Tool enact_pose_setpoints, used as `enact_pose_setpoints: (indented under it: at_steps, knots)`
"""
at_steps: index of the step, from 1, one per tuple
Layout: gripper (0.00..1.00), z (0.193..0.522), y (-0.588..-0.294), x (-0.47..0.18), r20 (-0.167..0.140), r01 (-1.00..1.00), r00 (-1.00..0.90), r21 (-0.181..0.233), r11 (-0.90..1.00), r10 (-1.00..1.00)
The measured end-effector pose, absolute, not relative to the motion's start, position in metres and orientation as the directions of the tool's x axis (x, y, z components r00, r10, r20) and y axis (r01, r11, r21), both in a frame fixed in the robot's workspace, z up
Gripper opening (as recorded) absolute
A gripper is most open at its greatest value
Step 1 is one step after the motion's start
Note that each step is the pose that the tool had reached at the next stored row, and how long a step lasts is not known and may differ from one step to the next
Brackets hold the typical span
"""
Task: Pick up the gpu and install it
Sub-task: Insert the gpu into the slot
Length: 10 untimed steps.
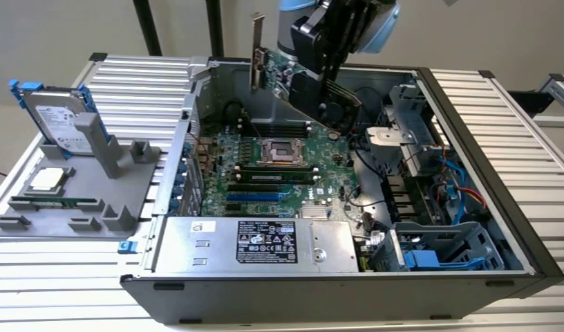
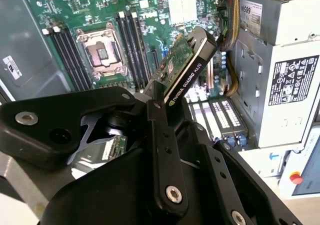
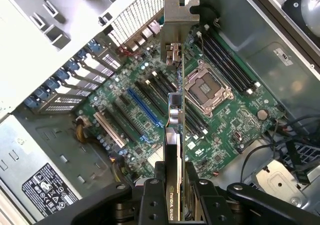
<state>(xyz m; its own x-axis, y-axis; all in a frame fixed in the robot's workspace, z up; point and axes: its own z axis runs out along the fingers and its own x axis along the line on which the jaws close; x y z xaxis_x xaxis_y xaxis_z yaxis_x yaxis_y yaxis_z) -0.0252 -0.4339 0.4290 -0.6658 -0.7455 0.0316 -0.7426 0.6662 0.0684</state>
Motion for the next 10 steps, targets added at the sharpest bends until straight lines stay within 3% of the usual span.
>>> enact_pose_setpoints:
  at_steps: [10]
  knots:
    - [0.0,0.4298,-0.4339,-0.0252,0.031,-0.781,-0.62,0.069,0.621,-0.784]
